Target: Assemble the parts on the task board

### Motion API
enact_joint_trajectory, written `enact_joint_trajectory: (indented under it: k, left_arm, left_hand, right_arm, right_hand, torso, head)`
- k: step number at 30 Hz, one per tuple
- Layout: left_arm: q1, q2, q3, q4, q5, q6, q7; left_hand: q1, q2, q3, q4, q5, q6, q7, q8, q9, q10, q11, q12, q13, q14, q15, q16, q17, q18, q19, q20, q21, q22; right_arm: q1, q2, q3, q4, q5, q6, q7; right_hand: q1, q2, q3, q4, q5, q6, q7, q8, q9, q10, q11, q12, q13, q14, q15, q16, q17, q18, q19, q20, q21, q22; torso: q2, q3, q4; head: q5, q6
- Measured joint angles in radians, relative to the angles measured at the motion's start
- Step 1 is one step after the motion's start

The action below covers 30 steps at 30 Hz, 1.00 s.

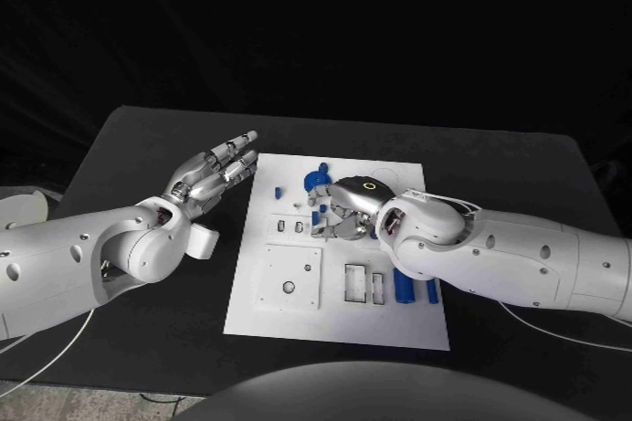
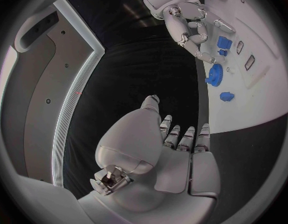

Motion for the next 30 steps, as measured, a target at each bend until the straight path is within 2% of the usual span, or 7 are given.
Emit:
enact_joint_trajectory:
  k: [6,12,19,22,27,28,30]
  left_arm:
    - [0.000,-0.001,0.000,-0.002,0.001,0.000,0.000]
    - [0.000,-0.005,0.000,0.001,-0.002,-0.006,0.002]
    - [0.005,-0.036,0.008,0.041,-0.050,-0.064,0.013]
    - [0.023,-0.058,0.026,0.064,-0.136,-0.133,0.024]
    - [0.076,-0.077,0.067,0.104,-0.368,-0.274,0.023]
    - [0.090,-0.076,0.071,0.110,-0.417,-0.296,0.013]
    - [0.122,-0.066,0.078,0.122,-0.539,-0.328,-0.038]
  left_hand:
    - [0.000,0.000,0.000,0.000,0.000,0.000,0.000,0.000,0.000,0.000,0.000,0.000,0.000,0.000,0.000,0.000,0.000,0.000,0.000,0.000,0.000,0.000]
    - [0.016,-0.016,0.006,-0.010,0.000,0.004,0.004,0.000,0.000,0.010,0.010,0.003,0.002,0.005,0.013,0.003,0.002,0.000,0.003,0.003,0.005,0.002]
    - [0.046,-0.046,0.018,-0.024,0.000,0.045,0.036,0.017,0.007,0.350,0.092,0.108,0.138,0.291,0.016,0.181,0.074,0.000,0.151,0.012,0.100,0.040]
    - [0.062,-0.068,0.021,0.005,-0.035,0.199,0.057,0.060,0.028,0.536,0.129,0.204,0.267,0.518,0.019,0.375,0.154,0.000,0.435,0.000,0.267,0.108]
    - [0.050,-0.101,-0.003,0.019,-0.164,0.489,0.090,0.179,0.085,0.816,0.112,0.534,0.575,0.787,-0.034,0.768,0.370,0.000,0.732,-0.046,0.482,0.212]
    - [0.050,-0.112,-0.010,0.018,-0.179,0.520,0.092,0.202,0.096,0.900,0.099,0.641,0.673,0.859,-0.048,0.867,0.456,0.000,0.775,-0.061,0.525,0.235]
    - [0.019,-0.125,-0.031,0.000,-0.226,0.568,0.076,0.271,0.140,1.283,0.043,1.048,1.144,1.236,-0.095,1.267,0.954,-0.016,0.944,-0.134,0.755,0.418]
  right_arm:
    - [0.013,-0.041,0.000,0.044,-0.001,-0.039,0.010]
    - [0.095,-0.126,0.005,0.142,0.005,-0.098,0.024]
    - [0.223,-0.269,0.007,0.257,0.069,-0.154,0.049]
    - [0.265,-0.343,0.009,0.282,0.104,-0.175,0.058]
    - [0.286,-0.420,0.000,0.276,0.141,-0.185,0.062]
    - [0.286,-0.427,-0.002,0.271,0.145,-0.184,0.062]
    - [0.281,-0.439,-0.006,0.256,0.156,-0.179,0.062]
  right_hand:
    - [0.033,-0.041,-0.031,0.092,-0.034,-0.025,0.001,-0.033,-0.064,0.000,0.000,0.000,0.000,0.000,0.000,0.000,0.000,0.000,0.000,0.007,0.000,0.000]
    - [0.020,-0.051,-0.058,0.111,-0.040,-0.028,0.004,-0.037,-0.092,0.000,0.000,0.000,0.000,0.000,0.000,0.000,0.000,0.000,0.000,0.007,0.013,0.000]
    - [-0.129,-0.018,-0.104,0.109,-0.040,0.017,0.006,-0.025,-0.125,-0.003,0.003,0.000,0.000,-0.003,0.003,0.010,0.000,0.000,0.000,0.007,0.039,0.000]
    - [-0.190,-0.003,-0.104,0.109,-0.040,0.034,0.007,-0.013,-0.134,-0.001,0.006,0.000,0.000,0.000,0.007,0.016,0.000,0.000,0.000,0.007,0.048,0.000]
    - [-0.212,0.012,-0.092,0.109,-0.040,0.042,0.009,-0.009,-0.138,-0.001,0.006,0.000,0.001,0.000,0.007,0.016,0.000,0.000,0.000,0.007,0.054,0.000]
    - [-0.212,0.012,-0.093,0.109,-0.040,0.042,0.009,-0.009,-0.138,-0.001,0.006,0.000,0.001,0.000,0.007,0.016,0.000,0.000,0.000,0.007,0.054,0.000]
    - [-0.216,0.016,-0.085,0.110,-0.040,0.042,0.009,-0.002,-0.141,-0.001,0.006,0.000,0.001,0.000,0.007,0.016,0.000,0.000,0.000,0.007,0.054,0.000]
  torso:
    - [0.000,0.0003,-0.0013]
    - [0.000,0.0014,-0.0019]
    - [-0.001,0.0014,-0.0026]
    - [-0.002,0.0009,-0.0030]
    - [-0.004,-0.0003,-0.0043]
    - [-0.004,0.0001,-0.0051]
    - [-0.005,0.0009,-0.0066]
  head:
    - [0.004,0.000]
    - [0.004,0.000]
    - [0.002,0.000]
    - [0.002,0.000]
    - [0.002,0.000]
    - [0.004,0.000]
    - [0.006,0.000]
